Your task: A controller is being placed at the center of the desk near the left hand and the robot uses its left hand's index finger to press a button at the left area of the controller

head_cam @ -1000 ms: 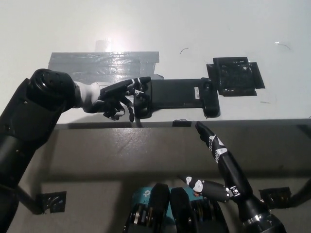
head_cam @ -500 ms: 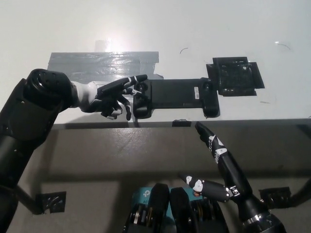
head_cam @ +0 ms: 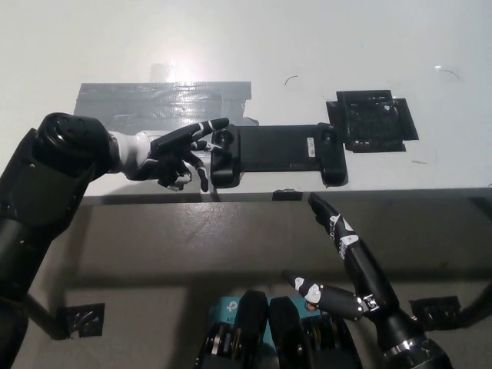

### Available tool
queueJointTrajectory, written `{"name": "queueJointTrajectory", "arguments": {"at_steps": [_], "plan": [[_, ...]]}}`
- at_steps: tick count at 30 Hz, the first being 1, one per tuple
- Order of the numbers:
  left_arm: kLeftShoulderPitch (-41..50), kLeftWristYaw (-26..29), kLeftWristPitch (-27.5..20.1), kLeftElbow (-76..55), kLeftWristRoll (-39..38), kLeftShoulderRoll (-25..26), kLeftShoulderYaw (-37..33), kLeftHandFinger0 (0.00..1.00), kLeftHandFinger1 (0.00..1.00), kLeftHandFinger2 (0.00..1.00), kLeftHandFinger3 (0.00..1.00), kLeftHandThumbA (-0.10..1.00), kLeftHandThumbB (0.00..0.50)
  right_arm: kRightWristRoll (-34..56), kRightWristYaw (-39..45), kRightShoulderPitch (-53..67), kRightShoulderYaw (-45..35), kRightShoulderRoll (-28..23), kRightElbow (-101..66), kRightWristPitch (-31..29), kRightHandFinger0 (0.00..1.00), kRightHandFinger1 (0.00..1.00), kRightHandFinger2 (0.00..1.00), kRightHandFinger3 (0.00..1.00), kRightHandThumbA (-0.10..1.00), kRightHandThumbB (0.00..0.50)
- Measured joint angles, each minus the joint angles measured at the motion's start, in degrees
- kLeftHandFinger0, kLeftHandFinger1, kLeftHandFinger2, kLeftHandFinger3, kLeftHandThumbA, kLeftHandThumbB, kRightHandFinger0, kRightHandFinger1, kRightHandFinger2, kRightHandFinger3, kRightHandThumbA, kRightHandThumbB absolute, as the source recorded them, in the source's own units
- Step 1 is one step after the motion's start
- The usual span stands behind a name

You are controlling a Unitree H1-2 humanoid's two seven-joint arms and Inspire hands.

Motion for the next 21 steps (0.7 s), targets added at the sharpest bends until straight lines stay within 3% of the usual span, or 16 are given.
{"name": "queueJointTrajectory", "arguments": {"at_steps": [5,7,10,15,21], "plan": [[0.1,0.0,-0.33,0.01,-0.02,0.0,0.2,0.0,0.0,0.29,1.0,1.0,0.408,0.0,0.0,0.0,0.0,0.01,0.04,0.0,1.0,1.0,1.0,1.0,0.75,0.197],[0.12,0.01,-0.32,-0.01,-0.01,0.0,0.2,0.0,0.0,0.32,1.0,1.0,0.423,0.0,0.0,0.0,0.01,0.02,0.03,0.0,1.0,1.0,1.0,1.0,0.75,0.196],[0.22,0.02,-0.15,-0.16,0.05,0.01,0.19,0.0,0.09,0.42,1.0,1.0,0.436,0.0,0.0,0.0,0.03,0.02,0.04,0.0,1.0,1.0,1.0,1.0,0.76,0.204],[0.38,0.08,-0.13,-0.29,0.14,0.0,0.13,0.01,0.14,0.48,1.0,1.0,0.461,0.0,0.01,0.0,0.09,0.02,0.02,0.0,1.0,1.0,1.0,1.0,0.74,0.194],[0.94,0.74,-0.96,-0.3,0.17,0.0,-0.25,0.0,0.11,0.43,1.0,1.0,0.457,0.0,0.03,0.01,0.13,0.01,0.01,0.0,1.0,1.0,1.0,1.0,0.74,0.204]]}}
